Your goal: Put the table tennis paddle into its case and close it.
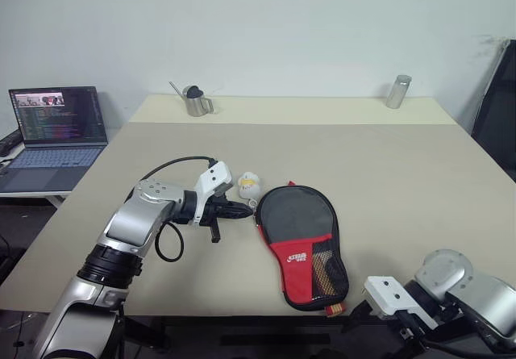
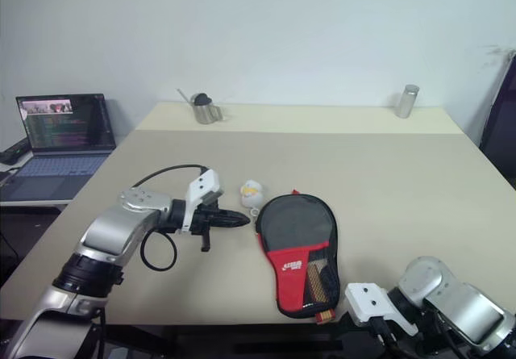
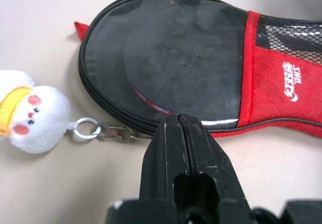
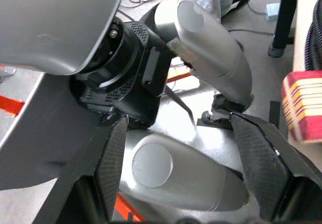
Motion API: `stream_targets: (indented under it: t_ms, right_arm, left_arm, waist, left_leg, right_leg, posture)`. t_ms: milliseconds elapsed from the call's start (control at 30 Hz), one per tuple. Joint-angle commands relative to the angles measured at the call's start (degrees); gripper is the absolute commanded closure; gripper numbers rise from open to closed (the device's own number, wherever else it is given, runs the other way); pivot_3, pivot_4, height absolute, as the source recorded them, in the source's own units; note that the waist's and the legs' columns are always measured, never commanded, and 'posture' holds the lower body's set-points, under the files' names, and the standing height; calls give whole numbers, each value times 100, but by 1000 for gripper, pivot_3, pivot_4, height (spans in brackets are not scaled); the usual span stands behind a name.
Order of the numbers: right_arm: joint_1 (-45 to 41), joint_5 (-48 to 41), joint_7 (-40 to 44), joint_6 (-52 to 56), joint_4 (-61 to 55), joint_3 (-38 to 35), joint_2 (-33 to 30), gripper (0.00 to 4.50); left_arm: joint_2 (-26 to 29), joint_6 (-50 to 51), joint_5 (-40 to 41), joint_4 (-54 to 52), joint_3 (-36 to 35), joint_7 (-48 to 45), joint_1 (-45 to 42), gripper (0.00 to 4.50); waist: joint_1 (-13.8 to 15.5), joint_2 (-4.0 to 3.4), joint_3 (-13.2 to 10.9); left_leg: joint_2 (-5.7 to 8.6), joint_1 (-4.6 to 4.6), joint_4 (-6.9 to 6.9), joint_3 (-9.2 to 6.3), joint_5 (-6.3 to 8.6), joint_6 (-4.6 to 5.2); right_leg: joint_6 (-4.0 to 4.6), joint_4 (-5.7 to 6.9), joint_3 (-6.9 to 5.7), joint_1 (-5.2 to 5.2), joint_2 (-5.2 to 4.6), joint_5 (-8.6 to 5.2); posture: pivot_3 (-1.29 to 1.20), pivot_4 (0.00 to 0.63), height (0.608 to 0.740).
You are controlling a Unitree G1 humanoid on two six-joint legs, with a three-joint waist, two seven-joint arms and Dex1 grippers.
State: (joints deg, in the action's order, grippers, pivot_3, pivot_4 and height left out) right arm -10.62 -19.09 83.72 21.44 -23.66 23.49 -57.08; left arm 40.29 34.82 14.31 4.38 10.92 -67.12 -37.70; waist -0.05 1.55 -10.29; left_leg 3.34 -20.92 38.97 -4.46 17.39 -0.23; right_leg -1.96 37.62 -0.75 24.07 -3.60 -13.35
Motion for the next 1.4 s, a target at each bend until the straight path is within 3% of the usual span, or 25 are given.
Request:
stream_targets:
  t_ms: [33, 533, 1167, 1400]
  right_arm:
    - [-138, 4, 142, -258, 25, -57, 124, 972]
    - [-88, 247, -53, -970, 551, -110, 504, 972]
    - [-422, 307, -320, -719, 842, -175, 914, 972]
    - [-390, -56, 33, -581, 714, -476, 508, 972]
  left_arm:
    - [112, 29, 7, -258, -68, 17, 19, 4500]
    - [210, 139, -12, -352, -77, 98, 95, 4500]
    - [193, 82, -80, -259, -19, 160, 50, 4500]
    - [213, 48, -83, -273, -51, 166, 78, 4500]
  waist:
    - [-2, 0, 0]
    - [-5, 0, 0]
    - [-12, 0, 0]
    - [-10, -1, 0]
  left_leg:
    - [0, 0, 0, 0, 0, 0]
    - [1, 1, 0, 1, -2, -3]
    - [-1, 6, 1, 0, -1, -1]
    - [0, 5, 1, 0, -1, -1]
  right_leg:
    - [0, 0, 0, 0, 0, 0]
    - [0, 1, 1, 0, 0, 0]
    - [2, 10, 3, 0, 2, 1]
    - [1, 9, 3, 0, 2, 1]
  posture:
    - [0, 150, 740]
    - [0, 150, 740]
    - [0, 150, 740]
    - [0, 150, 740]
